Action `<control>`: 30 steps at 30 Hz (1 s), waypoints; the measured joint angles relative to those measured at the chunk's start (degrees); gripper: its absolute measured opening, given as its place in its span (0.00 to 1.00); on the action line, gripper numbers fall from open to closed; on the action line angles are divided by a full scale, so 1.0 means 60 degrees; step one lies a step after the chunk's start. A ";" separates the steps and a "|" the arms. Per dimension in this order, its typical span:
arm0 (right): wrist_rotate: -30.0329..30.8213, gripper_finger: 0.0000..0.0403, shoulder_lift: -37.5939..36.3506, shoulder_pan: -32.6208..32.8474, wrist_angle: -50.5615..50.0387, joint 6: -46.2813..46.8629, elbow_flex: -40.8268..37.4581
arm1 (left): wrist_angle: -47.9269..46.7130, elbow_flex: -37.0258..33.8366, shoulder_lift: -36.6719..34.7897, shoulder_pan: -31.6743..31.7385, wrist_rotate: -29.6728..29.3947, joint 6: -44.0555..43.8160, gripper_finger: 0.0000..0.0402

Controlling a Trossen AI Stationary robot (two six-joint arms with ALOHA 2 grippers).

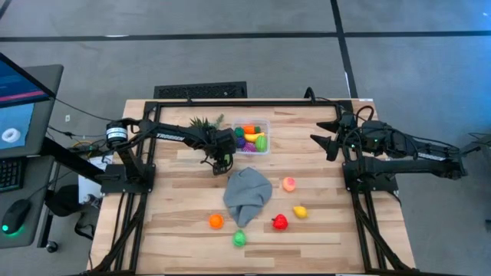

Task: Pick and placing Produce into tupperware
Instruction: Put the green cabbage into the transparent container

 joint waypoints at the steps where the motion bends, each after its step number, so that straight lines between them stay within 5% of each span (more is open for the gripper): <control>1: 0.0000 0.83 -0.0002 -0.0001 0.0000 0.0007 0.0000 | -0.0136 0.0049 0.0000 0.0000 0.0002 0.0004 0.60; 13: -0.0028 0.83 -0.0002 0.0000 -0.0004 0.0066 0.0000 | -0.1560 0.0627 0.0000 -0.0017 0.0313 -0.0208 0.60; 30: -0.0029 0.83 -0.0001 0.0000 -0.0004 0.0244 0.0000 | -0.2661 0.1477 -0.0011 -0.0029 0.2416 -0.0702 0.60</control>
